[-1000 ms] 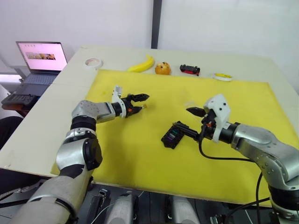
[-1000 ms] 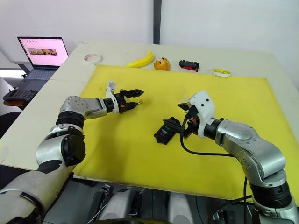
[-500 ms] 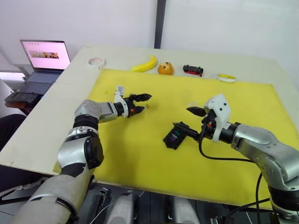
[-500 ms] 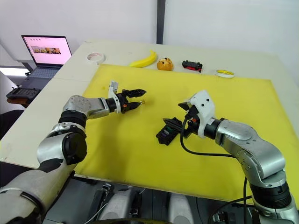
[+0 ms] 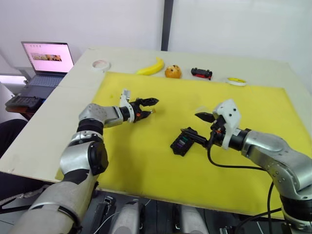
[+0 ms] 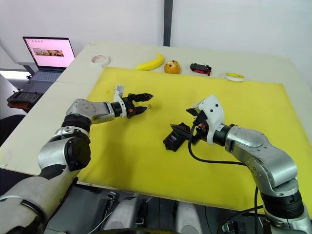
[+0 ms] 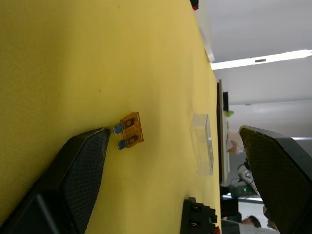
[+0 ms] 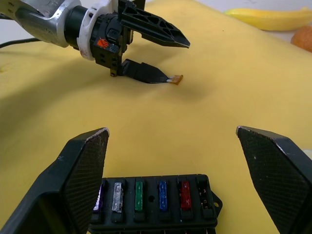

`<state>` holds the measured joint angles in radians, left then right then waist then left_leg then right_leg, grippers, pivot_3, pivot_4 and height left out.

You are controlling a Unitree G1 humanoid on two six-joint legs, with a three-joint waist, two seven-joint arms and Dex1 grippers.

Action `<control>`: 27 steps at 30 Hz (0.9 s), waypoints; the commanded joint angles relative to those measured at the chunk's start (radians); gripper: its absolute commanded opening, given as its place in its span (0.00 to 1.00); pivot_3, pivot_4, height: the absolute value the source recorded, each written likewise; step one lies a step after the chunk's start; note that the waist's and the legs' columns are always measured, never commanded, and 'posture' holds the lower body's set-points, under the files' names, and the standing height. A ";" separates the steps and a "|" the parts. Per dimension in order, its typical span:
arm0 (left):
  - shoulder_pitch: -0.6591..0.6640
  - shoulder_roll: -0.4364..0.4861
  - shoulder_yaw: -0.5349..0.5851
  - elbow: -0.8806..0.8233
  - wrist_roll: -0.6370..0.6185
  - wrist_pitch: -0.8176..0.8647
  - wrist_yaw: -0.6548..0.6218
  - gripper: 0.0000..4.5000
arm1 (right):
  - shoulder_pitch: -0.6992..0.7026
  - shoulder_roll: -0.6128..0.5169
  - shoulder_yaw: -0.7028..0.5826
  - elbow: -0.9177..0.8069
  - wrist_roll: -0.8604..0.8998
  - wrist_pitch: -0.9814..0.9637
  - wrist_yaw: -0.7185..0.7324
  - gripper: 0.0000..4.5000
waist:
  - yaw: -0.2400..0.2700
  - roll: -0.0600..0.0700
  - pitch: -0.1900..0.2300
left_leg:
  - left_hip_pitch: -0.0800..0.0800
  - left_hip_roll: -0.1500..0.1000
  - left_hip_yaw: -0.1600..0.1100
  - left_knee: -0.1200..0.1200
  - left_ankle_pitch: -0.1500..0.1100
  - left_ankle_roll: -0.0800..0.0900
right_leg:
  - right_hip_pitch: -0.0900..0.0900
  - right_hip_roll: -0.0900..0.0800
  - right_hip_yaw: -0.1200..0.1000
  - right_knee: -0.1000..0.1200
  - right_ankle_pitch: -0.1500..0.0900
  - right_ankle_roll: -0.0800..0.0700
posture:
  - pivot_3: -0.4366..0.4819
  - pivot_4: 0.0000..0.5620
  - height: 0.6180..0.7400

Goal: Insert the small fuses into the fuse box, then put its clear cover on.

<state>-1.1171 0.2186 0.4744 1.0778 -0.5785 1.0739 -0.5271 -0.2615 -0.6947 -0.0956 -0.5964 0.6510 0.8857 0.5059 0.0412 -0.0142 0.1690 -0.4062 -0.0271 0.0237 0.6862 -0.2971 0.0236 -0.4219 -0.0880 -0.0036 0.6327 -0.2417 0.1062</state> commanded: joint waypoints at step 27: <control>-0.026 -0.010 -0.049 0.007 0.003 0.053 -0.084 1.00 | 0.014 0.004 -0.013 -0.043 0.004 -0.013 -0.007 0.99 | 0.001 0.000 0.000 | -0.001 -0.001 -0.001 0.000 0.000 0.000 | 0.000 0.000 0.000 -0.001 0.000 0.000 | 0.48 0.27 1.00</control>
<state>-1.1281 0.2285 0.4454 1.0887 -0.5761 1.1030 -0.5919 -0.2457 -0.6936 -0.0956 -0.5972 0.6508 0.8860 0.4986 0.0418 -0.0144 0.1691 -0.4074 -0.0277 0.0229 0.6862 -0.2972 0.0238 -0.4222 -0.0880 -0.0041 0.6320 -0.2417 0.1062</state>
